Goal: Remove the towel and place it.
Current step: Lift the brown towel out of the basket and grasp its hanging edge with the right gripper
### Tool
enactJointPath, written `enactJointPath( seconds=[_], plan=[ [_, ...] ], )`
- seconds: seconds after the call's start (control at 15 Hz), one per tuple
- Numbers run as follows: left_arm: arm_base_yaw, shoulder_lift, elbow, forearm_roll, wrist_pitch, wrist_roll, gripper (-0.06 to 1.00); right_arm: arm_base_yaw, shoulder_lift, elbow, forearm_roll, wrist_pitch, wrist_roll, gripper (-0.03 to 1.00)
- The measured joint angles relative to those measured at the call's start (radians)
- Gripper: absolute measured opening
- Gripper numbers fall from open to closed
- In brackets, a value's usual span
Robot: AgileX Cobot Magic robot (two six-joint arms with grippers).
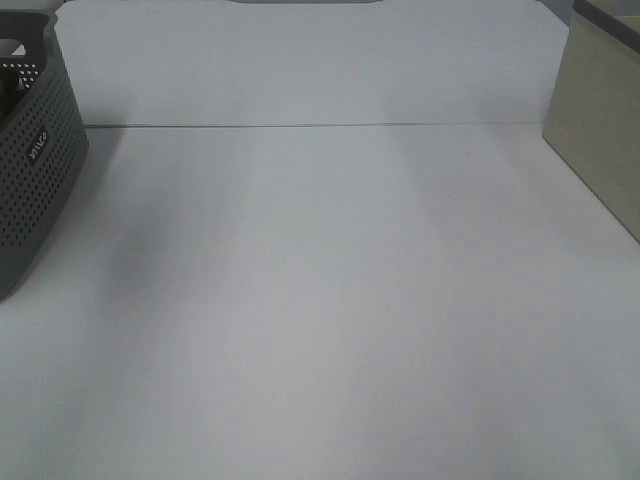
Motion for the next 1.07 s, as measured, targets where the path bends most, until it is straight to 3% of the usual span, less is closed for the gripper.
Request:
enactJointPath(
  seconds=[0.07, 0.13, 0.27, 0.6, 0.8, 1.07],
  plan=[
    [-0.059, -0.001, -0.027, 0.033, -0.002, -0.006, 0.0, 0.0, 0.042, 0.0, 0.097, -0.038, -0.088, 0.98],
    [-0.156, -0.005, -0.059, 0.054, -0.024, -0.007, 0.0, 0.0, 0.125, 0.0, 0.257, -0.083, -0.229, 0.98],
    [-0.287, -0.005, -0.07, 0.072, -0.065, 0.013, 0.0, 0.0, 0.257, 0.0, 0.448, -0.093, -0.438, 0.98],
    [-0.501, 0.011, -0.071, 0.086, -0.113, 0.157, 0.0, 0.0, 0.531, 0.0, 0.831, -0.009, -0.914, 0.97],
    [-0.558, 0.038, -0.071, 0.069, -0.126, 0.251, 0.0, 0.0, 0.64, 0.0, 0.956, 0.032, -1.076, 0.96],
    [-0.588, 0.077, -0.071, 0.06, -0.192, 0.287, 0.0, 0.0, 0.876, -0.036, 1.053, 0.122, -1.237, 0.96]
  ],
)
